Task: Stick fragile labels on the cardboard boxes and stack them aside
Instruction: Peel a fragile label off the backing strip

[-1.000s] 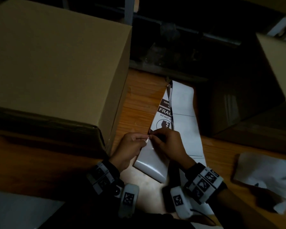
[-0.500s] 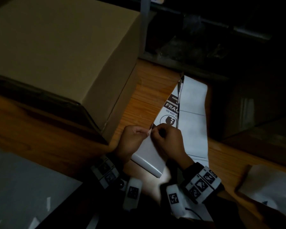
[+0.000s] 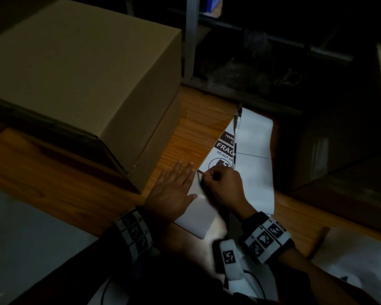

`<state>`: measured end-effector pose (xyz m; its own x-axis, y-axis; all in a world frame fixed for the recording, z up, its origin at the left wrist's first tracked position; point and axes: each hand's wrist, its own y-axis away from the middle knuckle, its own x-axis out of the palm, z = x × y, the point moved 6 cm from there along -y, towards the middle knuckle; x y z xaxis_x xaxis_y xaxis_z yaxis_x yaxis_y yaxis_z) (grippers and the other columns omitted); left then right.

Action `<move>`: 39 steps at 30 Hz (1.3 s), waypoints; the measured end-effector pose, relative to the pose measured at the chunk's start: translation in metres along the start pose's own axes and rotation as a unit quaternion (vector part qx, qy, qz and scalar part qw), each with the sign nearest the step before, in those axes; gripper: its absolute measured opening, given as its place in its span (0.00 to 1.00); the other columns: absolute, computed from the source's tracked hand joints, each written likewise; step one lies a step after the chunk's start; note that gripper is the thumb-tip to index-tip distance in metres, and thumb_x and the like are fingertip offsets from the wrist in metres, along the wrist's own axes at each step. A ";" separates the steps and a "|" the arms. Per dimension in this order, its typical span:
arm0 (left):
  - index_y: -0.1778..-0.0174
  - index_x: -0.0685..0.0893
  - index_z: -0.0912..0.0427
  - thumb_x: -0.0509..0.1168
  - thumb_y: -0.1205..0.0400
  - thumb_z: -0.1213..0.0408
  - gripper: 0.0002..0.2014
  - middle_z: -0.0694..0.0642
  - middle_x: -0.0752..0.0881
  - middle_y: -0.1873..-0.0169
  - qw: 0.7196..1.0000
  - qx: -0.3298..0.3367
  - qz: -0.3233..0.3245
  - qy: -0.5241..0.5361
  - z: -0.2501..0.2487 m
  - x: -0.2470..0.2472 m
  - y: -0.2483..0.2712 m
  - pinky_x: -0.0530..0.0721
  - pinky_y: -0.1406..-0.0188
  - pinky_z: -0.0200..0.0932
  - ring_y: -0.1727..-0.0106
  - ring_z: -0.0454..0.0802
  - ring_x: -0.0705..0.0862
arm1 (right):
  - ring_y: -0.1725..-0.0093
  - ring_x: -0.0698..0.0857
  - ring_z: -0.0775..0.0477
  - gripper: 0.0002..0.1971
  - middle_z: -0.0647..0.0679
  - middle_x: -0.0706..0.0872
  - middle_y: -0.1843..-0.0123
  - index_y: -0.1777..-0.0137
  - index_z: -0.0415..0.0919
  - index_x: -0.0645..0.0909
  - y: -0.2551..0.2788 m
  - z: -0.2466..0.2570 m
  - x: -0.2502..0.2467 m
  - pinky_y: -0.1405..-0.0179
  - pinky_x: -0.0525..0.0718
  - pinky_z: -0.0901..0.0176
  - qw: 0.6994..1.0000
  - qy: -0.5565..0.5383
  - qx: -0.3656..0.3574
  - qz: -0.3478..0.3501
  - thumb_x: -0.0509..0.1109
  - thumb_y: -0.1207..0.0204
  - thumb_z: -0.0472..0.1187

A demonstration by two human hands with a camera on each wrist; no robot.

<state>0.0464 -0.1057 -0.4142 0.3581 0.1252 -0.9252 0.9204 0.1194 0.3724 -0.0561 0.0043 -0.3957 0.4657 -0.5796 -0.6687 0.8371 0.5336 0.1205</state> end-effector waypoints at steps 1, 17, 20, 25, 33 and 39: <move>0.14 0.36 0.54 0.31 0.18 0.36 0.38 0.51 0.36 0.15 1.000 -0.001 0.004 -0.015 -0.001 0.001 0.001 0.43 0.17 0.59 0.14 0.55 0.39 | 0.64 0.87 0.52 0.08 0.52 0.89 0.66 0.66 0.44 0.86 -0.002 -0.004 -0.002 0.58 0.86 0.54 1.000 -0.012 0.008 -0.006 0.71 0.26 0.40; 0.14 0.39 0.60 0.37 0.13 0.39 0.37 0.59 0.38 0.14 0.999 0.018 -0.009 -0.050 -0.008 0.001 -0.001 0.48 0.18 0.67 0.14 0.62 0.42 | 0.60 0.83 0.54 0.14 0.50 0.88 0.59 0.55 0.44 0.88 0.006 0.017 -0.004 0.60 0.81 0.56 0.992 0.025 -0.074 0.095 0.66 0.18 0.53; 0.14 0.41 0.60 0.22 0.24 0.38 0.44 0.59 0.41 0.14 0.999 0.021 -0.008 -0.047 -0.007 0.001 0.000 0.50 0.19 0.67 0.14 0.62 0.44 | 0.58 0.79 0.56 0.11 0.54 0.82 0.57 0.47 0.48 0.88 0.006 0.020 0.002 0.61 0.75 0.61 0.986 0.096 -0.102 0.094 0.74 0.24 0.52; 0.22 0.73 0.63 0.45 0.18 0.39 0.38 0.62 0.74 0.23 0.999 0.030 -0.040 -0.018 -0.004 0.004 0.000 0.77 0.35 0.69 0.25 0.65 0.75 | 0.55 0.81 0.48 0.10 0.44 0.84 0.54 0.51 0.40 0.87 0.005 0.014 0.001 0.58 0.77 0.57 0.990 0.097 -0.087 0.055 0.69 0.20 0.46; 0.14 0.53 0.62 0.31 0.19 0.40 0.41 0.61 0.55 0.15 0.998 0.042 -0.043 -0.033 -0.009 0.001 0.003 0.64 0.24 0.66 0.16 0.64 0.59 | 0.61 0.84 0.49 0.07 0.49 0.85 0.62 0.62 0.44 0.81 0.009 0.003 -0.006 0.60 0.82 0.57 1.000 0.000 0.014 -0.011 0.67 0.23 0.41; 0.16 0.63 0.60 0.35 0.16 0.45 0.36 0.58 0.60 0.16 0.992 0.109 -0.031 -0.053 -0.004 0.003 0.003 0.67 0.25 0.61 0.18 0.59 0.64 | 0.58 0.87 0.47 0.09 0.51 0.88 0.64 0.69 0.46 0.84 0.004 -0.010 -0.026 0.56 0.82 0.57 0.991 -0.061 0.117 -0.030 0.70 0.28 0.36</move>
<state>0.0491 -0.1011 -0.4153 0.3040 0.0196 -0.9525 0.9489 -0.0947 0.3009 -0.0675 0.0273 -0.3853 0.4325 -0.6835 -0.5880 0.9012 0.3472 0.2594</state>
